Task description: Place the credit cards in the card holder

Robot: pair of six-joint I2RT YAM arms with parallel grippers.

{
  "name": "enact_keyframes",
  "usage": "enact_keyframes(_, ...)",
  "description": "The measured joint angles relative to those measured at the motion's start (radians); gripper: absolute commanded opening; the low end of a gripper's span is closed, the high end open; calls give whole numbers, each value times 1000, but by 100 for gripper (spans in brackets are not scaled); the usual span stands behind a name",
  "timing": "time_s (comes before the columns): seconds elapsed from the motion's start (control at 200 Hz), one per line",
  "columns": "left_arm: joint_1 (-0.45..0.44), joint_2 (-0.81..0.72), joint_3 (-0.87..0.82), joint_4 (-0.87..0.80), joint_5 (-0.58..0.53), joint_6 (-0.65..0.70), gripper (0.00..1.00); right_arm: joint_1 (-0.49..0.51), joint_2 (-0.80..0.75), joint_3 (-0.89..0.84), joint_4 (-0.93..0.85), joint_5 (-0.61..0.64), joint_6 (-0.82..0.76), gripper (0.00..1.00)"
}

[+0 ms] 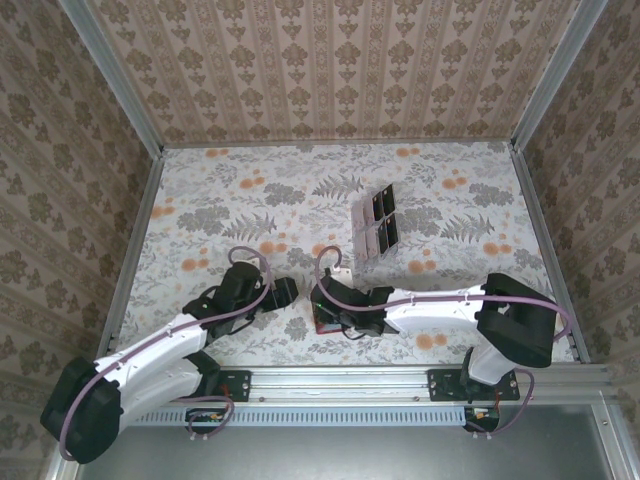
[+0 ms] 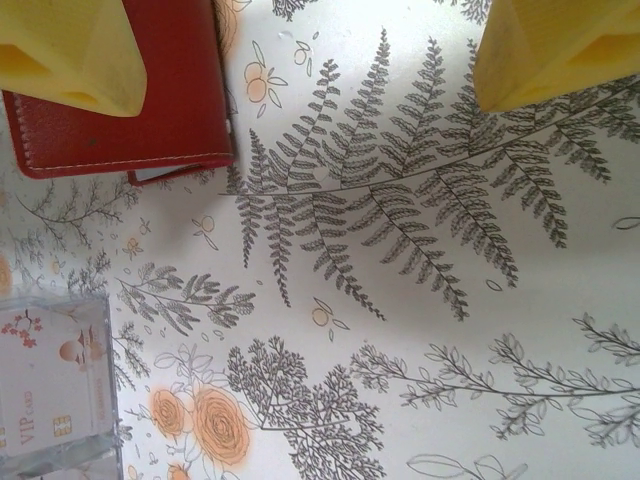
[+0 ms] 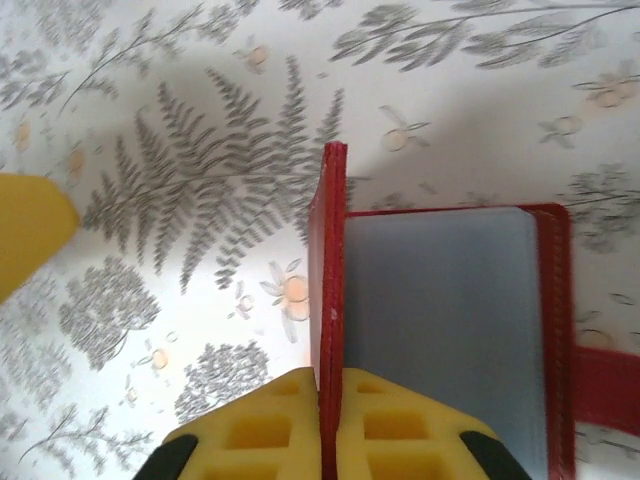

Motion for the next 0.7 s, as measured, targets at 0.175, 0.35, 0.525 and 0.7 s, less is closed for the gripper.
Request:
enact_keyframes(0.175,57,16,0,10,7,11,88,4,-48,-1,-67,113,8,2)
enact_keyframes(0.35,122,33,3,23,34,28,88,7,-25,60,-156,179,-4,2)
enact_keyframes(0.525,151,34,7,29,56,49,88,32,105,202,-229,230,-24,23)
enact_keyframes(0.7,178,33,7,30,77,66,88,55,219,296,-259,232,-52,54)
